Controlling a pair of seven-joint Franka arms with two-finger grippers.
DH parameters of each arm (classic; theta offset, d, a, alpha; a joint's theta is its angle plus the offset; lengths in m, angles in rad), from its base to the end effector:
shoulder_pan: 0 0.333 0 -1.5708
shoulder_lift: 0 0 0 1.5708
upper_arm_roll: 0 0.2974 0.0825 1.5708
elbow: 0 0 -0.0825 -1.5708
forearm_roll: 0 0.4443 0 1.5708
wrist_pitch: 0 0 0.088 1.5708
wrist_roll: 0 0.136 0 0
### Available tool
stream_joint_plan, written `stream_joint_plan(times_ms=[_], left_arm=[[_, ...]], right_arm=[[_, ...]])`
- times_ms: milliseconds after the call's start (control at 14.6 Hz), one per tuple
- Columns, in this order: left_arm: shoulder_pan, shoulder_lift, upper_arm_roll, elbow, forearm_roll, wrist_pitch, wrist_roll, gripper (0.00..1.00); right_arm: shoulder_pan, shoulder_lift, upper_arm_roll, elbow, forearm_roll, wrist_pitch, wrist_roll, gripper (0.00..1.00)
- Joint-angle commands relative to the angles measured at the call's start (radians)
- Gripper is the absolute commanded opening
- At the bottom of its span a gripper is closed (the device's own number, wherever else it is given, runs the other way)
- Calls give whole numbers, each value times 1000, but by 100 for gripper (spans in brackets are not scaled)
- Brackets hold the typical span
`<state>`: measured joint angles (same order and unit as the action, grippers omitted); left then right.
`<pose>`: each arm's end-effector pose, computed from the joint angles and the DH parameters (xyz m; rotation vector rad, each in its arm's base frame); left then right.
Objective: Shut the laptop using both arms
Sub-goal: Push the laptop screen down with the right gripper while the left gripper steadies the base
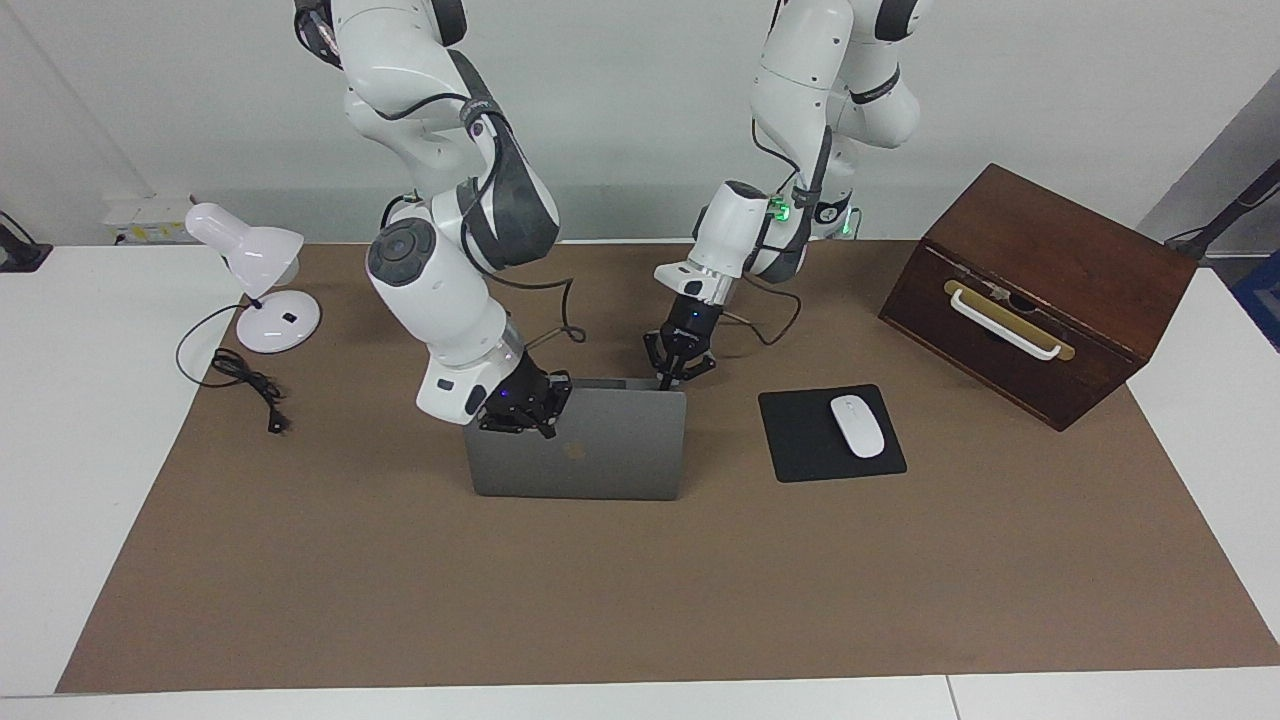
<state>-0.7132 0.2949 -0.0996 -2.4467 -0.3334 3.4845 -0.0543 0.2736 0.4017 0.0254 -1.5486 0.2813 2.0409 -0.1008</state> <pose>0.4172 -0.3827 0.1727 2.6118 -0.5105 0.8999 0.6978 0.2369 0.3623 -2.8384 -0.4008 -0.0909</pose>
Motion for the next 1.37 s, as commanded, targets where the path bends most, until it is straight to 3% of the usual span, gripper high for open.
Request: stream_joint_plan(times_ms=[0,685,1302], left_arm=[[-26,33,15,-5,13,21,16,0],[29,33,15,-14,20,21,120,0],[35,38,15,-14,22,21,212,0]], right_arm=[[1,-35,2,-53,22,-5,16,0],[47,-93,4,-177,24,7,61,0],[49,-109,11,-228,26,9,104,0]])
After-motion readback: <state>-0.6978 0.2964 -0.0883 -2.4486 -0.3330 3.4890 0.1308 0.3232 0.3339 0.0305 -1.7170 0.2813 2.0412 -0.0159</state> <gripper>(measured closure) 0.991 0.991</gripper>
